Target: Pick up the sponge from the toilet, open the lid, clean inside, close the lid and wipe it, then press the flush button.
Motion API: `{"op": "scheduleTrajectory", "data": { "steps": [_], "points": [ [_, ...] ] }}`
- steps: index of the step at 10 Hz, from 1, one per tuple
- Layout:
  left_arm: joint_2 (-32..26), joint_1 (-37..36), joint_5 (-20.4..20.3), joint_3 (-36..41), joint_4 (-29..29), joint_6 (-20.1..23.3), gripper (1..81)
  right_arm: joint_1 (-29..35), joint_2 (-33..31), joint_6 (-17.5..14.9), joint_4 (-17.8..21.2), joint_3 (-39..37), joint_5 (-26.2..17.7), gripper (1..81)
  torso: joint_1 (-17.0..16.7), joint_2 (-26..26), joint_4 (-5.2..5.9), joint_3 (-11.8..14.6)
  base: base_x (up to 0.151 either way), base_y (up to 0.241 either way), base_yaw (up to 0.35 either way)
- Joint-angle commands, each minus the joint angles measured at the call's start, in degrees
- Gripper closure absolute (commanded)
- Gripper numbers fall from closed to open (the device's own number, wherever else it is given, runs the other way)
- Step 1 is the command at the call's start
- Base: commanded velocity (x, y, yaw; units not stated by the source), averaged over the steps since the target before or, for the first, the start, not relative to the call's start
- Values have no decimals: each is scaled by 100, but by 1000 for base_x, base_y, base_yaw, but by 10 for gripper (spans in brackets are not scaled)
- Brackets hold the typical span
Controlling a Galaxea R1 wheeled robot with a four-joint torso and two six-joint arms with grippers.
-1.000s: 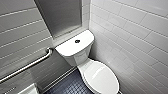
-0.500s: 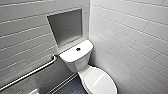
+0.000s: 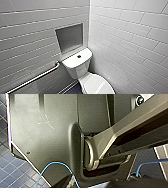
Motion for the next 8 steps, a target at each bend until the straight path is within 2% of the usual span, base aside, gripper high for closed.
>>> {"op": "scheduleTrajectory", "data": {
  "steps": [1, 2, 3, 4, 8],
  "points": [
    [-14, 4, 379, 57, 26, 30, 10, -91, 40, -11, -411, -47, -239, 811, -365, 564, 0, 559, 0, 0, 0],
    [4, 4, 379, 57, 26, 21, 10, -108, 101, -11, -465, -64, -248, 811, -500, 769, 0, 205, 0, 0, 0],
    [13, 4, 379, 57, 26, 21, 10, -143, 180, -19, -465, -143, -248, 811, -616, 940, 0, 387, 0, 0, 0],
    [39, 4, 379, -12, 17, 21, 10, -161, 373, -11, -456, -388, -274, 811, -708, 1067, 0, 450, 0, 0, 0],
    [417, 4, 379, -698, -53, 21, 10, -170, 1244, -19, -517, -1550, -353, 811, -1233, 1882, 0, 533, 0, 0, 0]
  ]
}}
